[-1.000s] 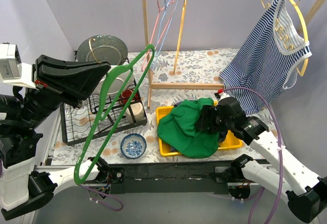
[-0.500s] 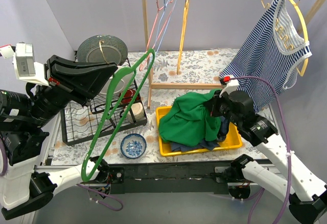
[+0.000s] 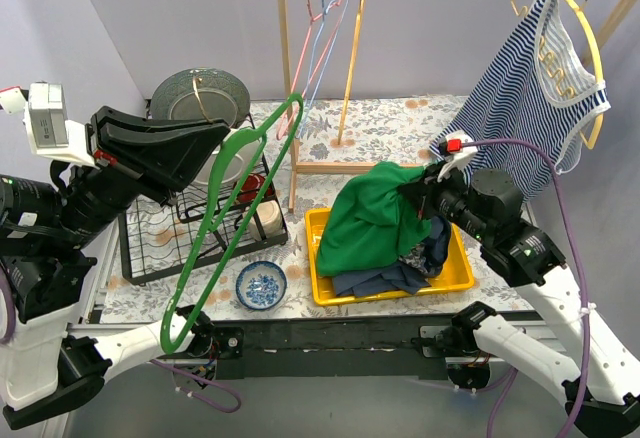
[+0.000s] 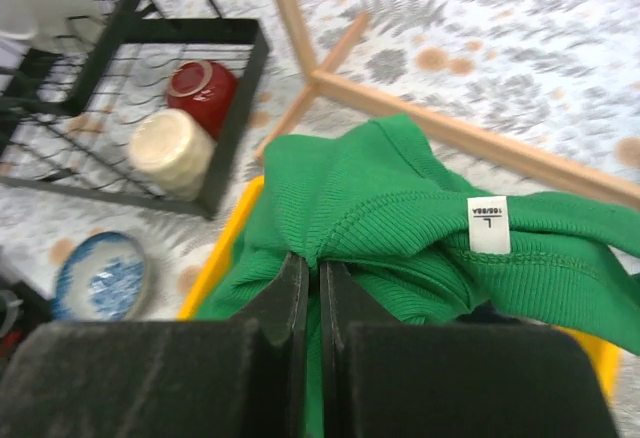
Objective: Remove the tank top from the hanger
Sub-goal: Place the tank top in the bin.
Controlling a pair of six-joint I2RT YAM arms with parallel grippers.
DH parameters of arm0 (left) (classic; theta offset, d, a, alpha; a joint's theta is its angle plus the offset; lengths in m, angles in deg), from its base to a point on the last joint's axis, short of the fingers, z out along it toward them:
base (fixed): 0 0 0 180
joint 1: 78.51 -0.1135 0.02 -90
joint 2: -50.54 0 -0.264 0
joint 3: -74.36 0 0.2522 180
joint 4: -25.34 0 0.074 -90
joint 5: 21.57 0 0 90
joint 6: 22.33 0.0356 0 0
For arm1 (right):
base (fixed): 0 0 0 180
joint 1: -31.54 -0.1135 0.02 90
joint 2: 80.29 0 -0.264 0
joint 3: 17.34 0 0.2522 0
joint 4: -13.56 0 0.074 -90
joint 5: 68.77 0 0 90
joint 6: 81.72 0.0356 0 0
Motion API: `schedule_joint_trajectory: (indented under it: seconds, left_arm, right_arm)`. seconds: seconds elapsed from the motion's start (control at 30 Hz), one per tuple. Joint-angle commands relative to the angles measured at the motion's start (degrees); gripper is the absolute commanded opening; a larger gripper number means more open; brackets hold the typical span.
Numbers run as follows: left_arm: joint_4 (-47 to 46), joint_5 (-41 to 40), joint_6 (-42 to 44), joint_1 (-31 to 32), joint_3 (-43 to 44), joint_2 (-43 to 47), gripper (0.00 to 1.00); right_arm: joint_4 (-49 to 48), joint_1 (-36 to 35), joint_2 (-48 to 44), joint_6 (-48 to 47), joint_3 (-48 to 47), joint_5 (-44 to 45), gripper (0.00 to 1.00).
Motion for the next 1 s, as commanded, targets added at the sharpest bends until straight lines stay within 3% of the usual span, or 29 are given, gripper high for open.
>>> schedule_joint_trajectory:
  seconds: [0.0, 0.17, 0.37, 0.63, 0.77, 0.87, 0.97]
  left_arm:
    - [-2.03, -1.85, 0.37, -0.17, 0.12, -0.57, 0.0]
    - [-3.09, -2.38, 0.37, -0.17, -1.37, 0.3, 0.0]
    - [-3.44, -2.56, 0.55, -0.17, -1.37, -0.22, 0.0]
    - [-3.44, -3.17, 1.42, -0.26, -1.9, -0.22, 0.0]
    - [-3.09, -3.62, 1.69, -0.26, -1.73, -0.05, 0.0]
    - [-2.3, -3.44, 1.95, -0.26, -1.11, -0.31, 0.0]
    - [-2.39, -3.97, 2.13, -0.17, -1.37, 0.04, 0.0]
  right_arm:
    - [-1.97, -0.15, -2.74, 12.35, 2.4, -9.77, 0.01]
    - [-2.14, -0.15, -10.91, 29.04, 17.41, -0.74, 0.01]
    - [-4.16, -0.15, -14.18, 36.28, 34.55, 7.28, 0.01]
    - [-0.23, -0.15, -9.69, 35.31, 32.48, 10.44, 0.01]
    - [7.24, -0.15, -11.01, 34.0, 25.2, 11.67, 0.32]
    - [13.38, -0.15, -11.8, 32.42, 19.13, 12.2, 0.5]
    - [19.44, -0.15, -12.06, 31.63, 13.06, 14.12, 0.55]
